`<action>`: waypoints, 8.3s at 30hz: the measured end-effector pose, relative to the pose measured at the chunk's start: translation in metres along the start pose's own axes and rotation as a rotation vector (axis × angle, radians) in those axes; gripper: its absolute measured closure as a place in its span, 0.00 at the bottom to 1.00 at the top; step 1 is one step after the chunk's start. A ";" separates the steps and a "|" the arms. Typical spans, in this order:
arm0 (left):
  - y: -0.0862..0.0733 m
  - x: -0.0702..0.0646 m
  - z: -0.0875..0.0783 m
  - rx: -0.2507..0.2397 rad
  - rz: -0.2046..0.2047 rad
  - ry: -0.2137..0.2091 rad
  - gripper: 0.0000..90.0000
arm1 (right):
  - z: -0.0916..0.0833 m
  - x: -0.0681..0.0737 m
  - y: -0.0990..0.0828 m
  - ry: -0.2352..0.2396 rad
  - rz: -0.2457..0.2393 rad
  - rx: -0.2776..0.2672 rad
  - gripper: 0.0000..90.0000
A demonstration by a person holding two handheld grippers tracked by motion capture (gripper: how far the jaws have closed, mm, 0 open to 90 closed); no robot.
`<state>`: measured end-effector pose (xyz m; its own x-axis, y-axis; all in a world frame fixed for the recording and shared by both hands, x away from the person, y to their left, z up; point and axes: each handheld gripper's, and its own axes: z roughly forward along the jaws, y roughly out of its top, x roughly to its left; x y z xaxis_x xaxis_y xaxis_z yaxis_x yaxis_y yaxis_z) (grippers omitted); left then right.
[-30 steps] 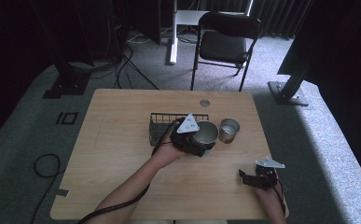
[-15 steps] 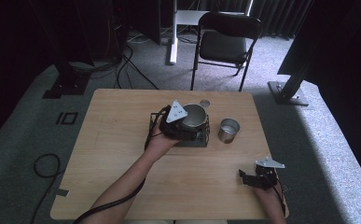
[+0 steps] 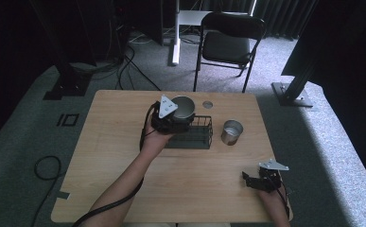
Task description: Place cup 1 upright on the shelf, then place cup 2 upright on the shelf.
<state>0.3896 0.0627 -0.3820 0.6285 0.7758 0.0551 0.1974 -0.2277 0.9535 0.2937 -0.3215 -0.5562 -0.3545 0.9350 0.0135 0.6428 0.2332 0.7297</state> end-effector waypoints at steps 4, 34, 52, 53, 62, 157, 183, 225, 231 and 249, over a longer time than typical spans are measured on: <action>-0.004 0.010 0.000 -0.007 -0.027 0.057 0.16 | 0.000 0.000 0.000 0.000 -0.001 -0.001 0.16; -0.067 0.047 0.026 0.114 -0.130 0.152 0.16 | 0.000 0.000 0.000 -0.001 -0.001 0.000 0.16; -0.080 0.043 0.035 0.152 -0.105 0.162 0.16 | 0.000 0.000 0.000 -0.002 -0.001 -0.001 0.17; -0.079 0.043 0.035 0.154 -0.111 0.165 0.16 | 0.000 0.000 0.000 -0.002 -0.002 -0.001 0.17; -0.077 0.044 0.034 0.158 -0.114 0.143 0.11 | 0.000 0.000 0.000 -0.001 -0.001 -0.001 0.17; -0.167 0.068 -0.101 0.213 -0.123 0.183 0.00 | 0.000 0.000 0.000 -0.002 -0.001 0.000 0.17; -0.207 0.081 -0.139 0.276 -0.173 0.222 0.00 | 0.000 0.000 0.000 -0.002 -0.002 -0.001 0.16; -0.243 0.113 -0.182 0.504 -0.284 0.352 0.01 | 0.000 0.000 0.000 -0.003 -0.002 -0.001 0.16; -0.243 0.113 -0.181 0.518 -0.272 0.353 0.01 | 0.000 0.000 0.000 -0.003 -0.003 -0.001 0.16; -0.243 0.113 -0.181 0.518 -0.273 0.353 0.01 | -0.001 -0.001 -0.001 -0.009 -0.006 -0.002 0.16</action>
<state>0.2762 0.3117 -0.5542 0.2396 0.9708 0.0100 0.7036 -0.1807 0.6872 0.2926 -0.3225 -0.5562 -0.3524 0.9358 0.0029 0.6392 0.2384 0.7312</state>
